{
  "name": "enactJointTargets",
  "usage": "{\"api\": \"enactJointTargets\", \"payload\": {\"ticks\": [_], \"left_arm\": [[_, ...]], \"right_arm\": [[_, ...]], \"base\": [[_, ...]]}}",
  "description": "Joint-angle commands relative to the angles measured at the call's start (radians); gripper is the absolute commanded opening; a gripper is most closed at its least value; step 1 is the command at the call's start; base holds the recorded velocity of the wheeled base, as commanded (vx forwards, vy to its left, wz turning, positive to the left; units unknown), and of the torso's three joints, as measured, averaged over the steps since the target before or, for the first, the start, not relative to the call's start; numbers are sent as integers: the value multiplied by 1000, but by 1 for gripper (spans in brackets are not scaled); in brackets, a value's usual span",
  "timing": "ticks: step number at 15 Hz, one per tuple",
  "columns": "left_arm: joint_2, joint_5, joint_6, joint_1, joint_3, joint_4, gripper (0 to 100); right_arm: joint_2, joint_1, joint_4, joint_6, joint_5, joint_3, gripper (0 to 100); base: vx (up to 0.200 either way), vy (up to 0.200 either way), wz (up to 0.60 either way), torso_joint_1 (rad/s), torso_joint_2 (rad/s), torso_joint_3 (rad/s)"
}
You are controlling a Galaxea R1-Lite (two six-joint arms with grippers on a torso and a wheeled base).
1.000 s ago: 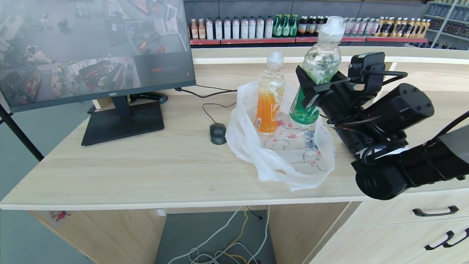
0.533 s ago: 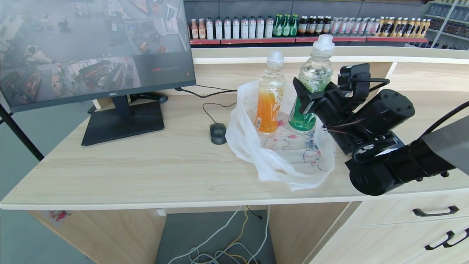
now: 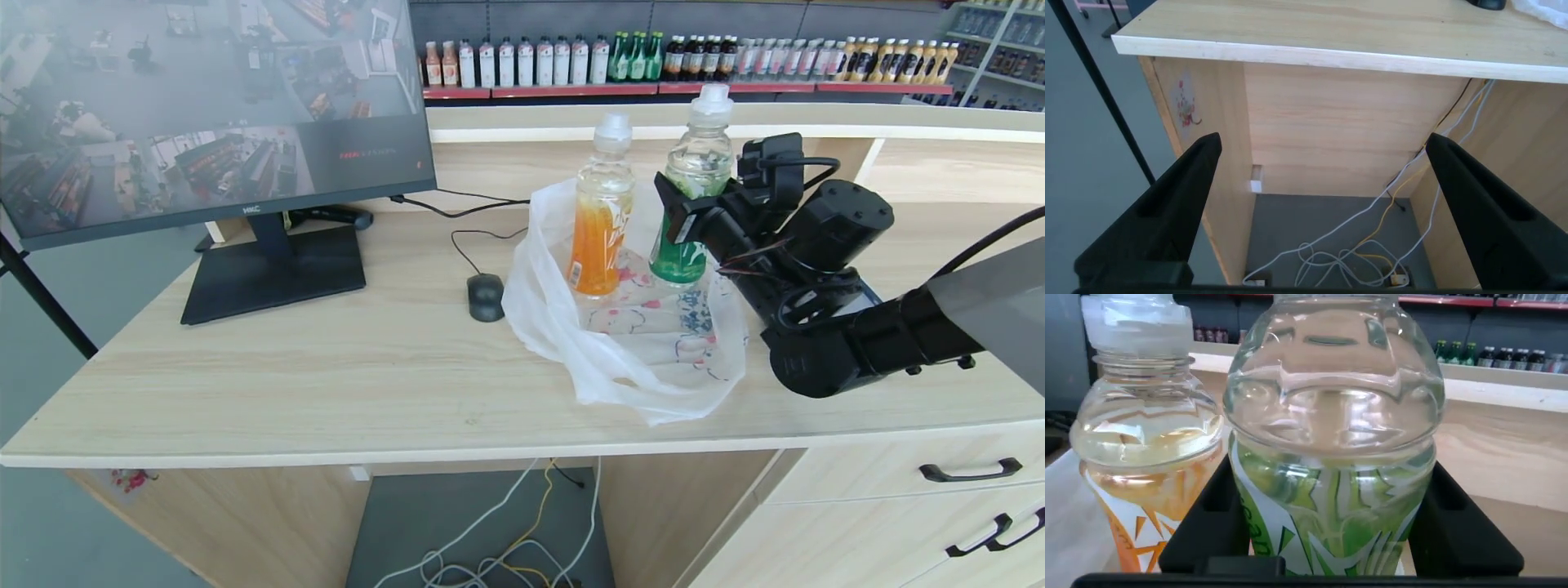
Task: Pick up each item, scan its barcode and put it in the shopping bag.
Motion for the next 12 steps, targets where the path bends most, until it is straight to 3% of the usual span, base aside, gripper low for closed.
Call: {"api": "enactJointTargets", "payload": {"ticks": [1, 12], "left_arm": [[0, 0, 0, 1, 0, 0, 100], [0, 2, 0, 1, 0, 0, 100]], "right_arm": [[26, -8, -6, 1, 13, 0, 0], [56, -3, -4, 31, 17, 21, 0]], "base": [[0, 0, 0, 0, 0, 0], [0, 0, 0, 0, 0, 0]]}}
